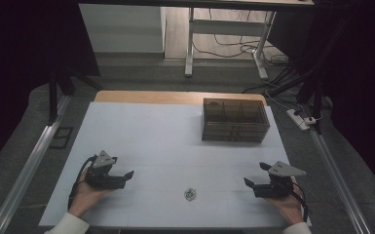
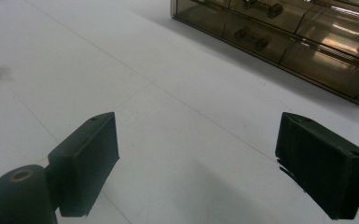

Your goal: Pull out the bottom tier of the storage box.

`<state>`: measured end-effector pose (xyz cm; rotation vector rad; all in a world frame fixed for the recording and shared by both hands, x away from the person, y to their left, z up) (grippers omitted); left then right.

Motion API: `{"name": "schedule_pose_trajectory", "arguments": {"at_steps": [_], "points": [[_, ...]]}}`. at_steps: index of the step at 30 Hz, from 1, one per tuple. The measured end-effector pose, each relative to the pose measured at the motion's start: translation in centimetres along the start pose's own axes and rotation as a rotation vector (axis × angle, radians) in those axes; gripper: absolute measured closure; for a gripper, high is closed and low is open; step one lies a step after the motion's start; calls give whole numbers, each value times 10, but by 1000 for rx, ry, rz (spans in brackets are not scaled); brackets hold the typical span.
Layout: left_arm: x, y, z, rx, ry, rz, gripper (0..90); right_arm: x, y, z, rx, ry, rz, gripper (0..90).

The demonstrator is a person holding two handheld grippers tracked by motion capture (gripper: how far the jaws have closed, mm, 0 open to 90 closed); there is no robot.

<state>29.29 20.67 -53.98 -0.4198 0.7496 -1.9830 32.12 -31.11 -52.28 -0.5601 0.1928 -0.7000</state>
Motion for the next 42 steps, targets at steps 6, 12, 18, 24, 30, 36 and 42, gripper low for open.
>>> {"name": "schedule_pose_trajectory", "arguments": {"at_steps": [6,12,18,24,30,36,42], "points": [[-3,2,3,2,2,-8,158,0,1,1,18,6,15,144],[0,4,7,2,10,-13,159,-1,6,2,4,-15,15,155],[4,4,6,-5,42,-10,159,-1,10,1,8,4,35,171],[4,3,4,4,29,-22,158,-2,8,2,13,-2,34,182],[2,1,3,18,20,-17,159,-5,9,4,11,-14,24,183],[6,4,4,7,47,-14,159,-5,9,4,23,-13,13,195],[5,4,4,11,41,-9,160,-6,11,5,29,-15,14,200]]}}
Point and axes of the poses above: each handheld gripper's, and its own axes: y roughly forward along the jaws, z roughly out of its top, x roughly to its right, the point moved 3 cm from there along y, roughly forward along the jaws, and after that the axes turned 6 degrees about z, right-handed, at the moved point
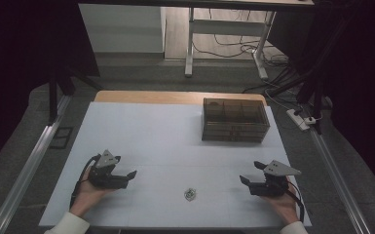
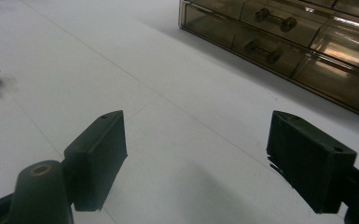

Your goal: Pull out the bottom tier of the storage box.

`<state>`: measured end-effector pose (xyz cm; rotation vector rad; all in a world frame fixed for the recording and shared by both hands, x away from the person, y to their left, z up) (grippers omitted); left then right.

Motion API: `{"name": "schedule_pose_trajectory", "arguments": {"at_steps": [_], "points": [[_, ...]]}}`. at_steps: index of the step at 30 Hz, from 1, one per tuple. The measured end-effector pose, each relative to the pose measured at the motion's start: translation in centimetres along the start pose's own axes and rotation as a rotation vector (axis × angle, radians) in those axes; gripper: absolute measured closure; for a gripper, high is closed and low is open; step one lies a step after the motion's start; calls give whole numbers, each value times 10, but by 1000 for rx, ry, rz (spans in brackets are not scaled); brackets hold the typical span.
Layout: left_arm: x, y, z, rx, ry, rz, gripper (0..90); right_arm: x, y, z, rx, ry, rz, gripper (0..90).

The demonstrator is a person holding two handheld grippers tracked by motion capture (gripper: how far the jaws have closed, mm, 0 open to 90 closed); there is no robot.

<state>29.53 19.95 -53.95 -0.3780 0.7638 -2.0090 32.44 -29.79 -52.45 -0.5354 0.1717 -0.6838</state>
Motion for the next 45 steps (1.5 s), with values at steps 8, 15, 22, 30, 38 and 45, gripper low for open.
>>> {"name": "schedule_pose_trajectory", "arguments": {"at_steps": [8,15,22,30,38,45], "points": [[1,-2,0,6,1,7,160,-7,2,2,23,-18,-9,196],[2,-2,0,10,0,3,160,-13,6,6,22,-30,-25,197],[2,-1,-1,2,3,-4,161,-16,11,7,12,-29,-24,205],[4,1,-1,-4,3,-6,162,-19,12,8,27,-73,-64,230],[6,3,-1,-13,10,-13,163,-24,15,9,18,-139,-98,240],[6,4,-1,-15,10,-16,164,-27,19,9,8,-200,-121,246]]}}
Point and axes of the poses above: each handheld gripper's, and its own axes: y roughly forward along the jaws, z roughly out of its top, x roughly to its right, the point moved 3 cm from there along y, roughly forward along the jaws, and after that the axes turned 6 degrees about z, right-handed, at the moved point
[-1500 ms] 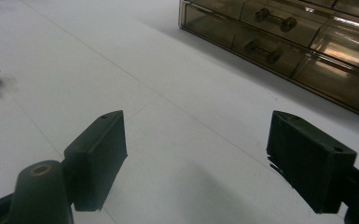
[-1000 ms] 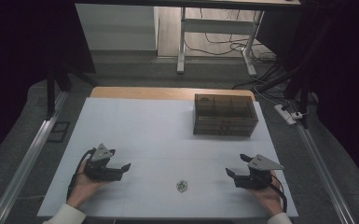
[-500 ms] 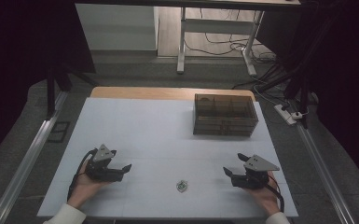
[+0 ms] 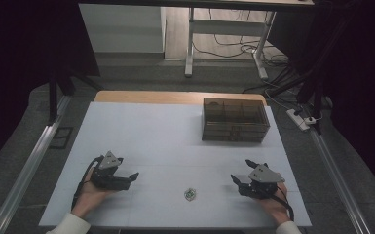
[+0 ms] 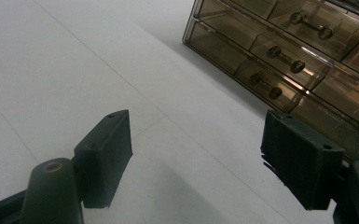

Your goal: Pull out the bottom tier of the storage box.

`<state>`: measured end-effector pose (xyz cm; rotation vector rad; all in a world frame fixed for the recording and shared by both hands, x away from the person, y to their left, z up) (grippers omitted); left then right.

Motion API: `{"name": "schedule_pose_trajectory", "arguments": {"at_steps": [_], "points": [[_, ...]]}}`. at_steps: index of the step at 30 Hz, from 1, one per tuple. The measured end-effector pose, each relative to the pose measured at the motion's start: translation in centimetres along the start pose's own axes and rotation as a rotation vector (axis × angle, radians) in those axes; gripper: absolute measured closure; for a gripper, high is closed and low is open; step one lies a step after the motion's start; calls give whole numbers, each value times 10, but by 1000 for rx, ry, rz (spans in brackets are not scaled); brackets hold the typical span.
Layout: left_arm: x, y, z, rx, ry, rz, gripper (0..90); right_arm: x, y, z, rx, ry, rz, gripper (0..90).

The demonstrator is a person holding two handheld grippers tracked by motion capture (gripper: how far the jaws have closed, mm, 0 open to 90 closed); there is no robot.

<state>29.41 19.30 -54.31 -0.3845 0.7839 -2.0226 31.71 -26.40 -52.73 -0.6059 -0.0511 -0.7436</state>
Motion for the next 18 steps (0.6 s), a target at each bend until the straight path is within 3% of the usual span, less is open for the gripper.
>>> {"name": "schedule_pose_trajectory", "arguments": {"at_steps": [18], "points": [[1,1,0,-3,6,-3,166,-11,9,-1,-32,-122,-57,264]]}}
Point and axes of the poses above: each handheld gripper's, and its own axes: y roughly forward along the jaws, z roughly out of its top, x roughly to its right, the point moved 3 cm from there along y, roughly forward along the jaws, and after that the axes turned 6 degrees about z, right-handed, at the moved point
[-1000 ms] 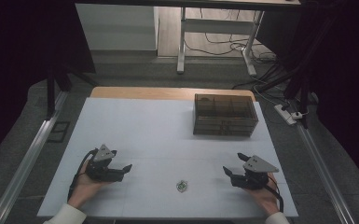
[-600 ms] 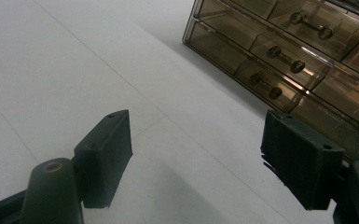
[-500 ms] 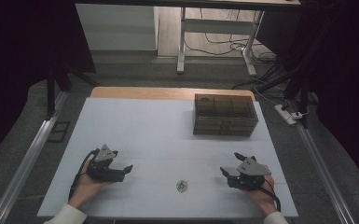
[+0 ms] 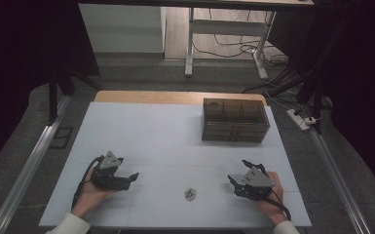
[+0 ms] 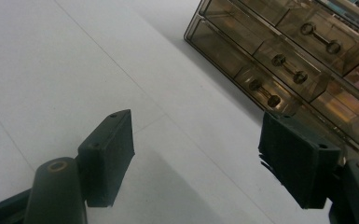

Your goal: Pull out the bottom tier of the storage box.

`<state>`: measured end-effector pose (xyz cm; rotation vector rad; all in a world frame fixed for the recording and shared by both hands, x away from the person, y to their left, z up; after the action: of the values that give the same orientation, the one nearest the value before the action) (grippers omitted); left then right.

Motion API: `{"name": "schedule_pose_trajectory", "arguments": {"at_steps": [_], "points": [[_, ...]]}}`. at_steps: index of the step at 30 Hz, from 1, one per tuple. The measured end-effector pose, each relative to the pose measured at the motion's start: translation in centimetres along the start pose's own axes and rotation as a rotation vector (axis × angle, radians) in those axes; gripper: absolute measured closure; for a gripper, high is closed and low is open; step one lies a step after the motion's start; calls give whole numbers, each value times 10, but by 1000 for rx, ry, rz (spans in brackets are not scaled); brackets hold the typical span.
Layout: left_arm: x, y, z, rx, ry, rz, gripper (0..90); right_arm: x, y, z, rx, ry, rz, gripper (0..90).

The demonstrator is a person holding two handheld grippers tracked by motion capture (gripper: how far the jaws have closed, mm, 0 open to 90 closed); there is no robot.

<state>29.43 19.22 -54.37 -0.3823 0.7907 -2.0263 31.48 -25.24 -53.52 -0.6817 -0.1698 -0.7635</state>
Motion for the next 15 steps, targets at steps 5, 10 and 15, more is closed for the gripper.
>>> {"name": "schedule_pose_trajectory", "arguments": {"at_steps": [5,10,15], "points": [[1,0,0,-2,5,1,166,-2,2,-1,-5,-42,-19,273],[0,0,0,-5,6,1,166,-1,2,-2,-22,-88,-53,278],[1,1,-1,-9,11,1,166,-2,4,-3,-27,-119,-65,282]]}}
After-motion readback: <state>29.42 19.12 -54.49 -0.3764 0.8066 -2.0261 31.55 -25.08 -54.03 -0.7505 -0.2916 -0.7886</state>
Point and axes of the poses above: each handheld gripper's, and its own axes: y roughly forward along the jaws, z roughly out of its top, x roughly to its right, the point moved 3 cm from there along y, roughly forward along the jaws, and after that the axes turned 6 degrees about z, right-handed, at the moved point
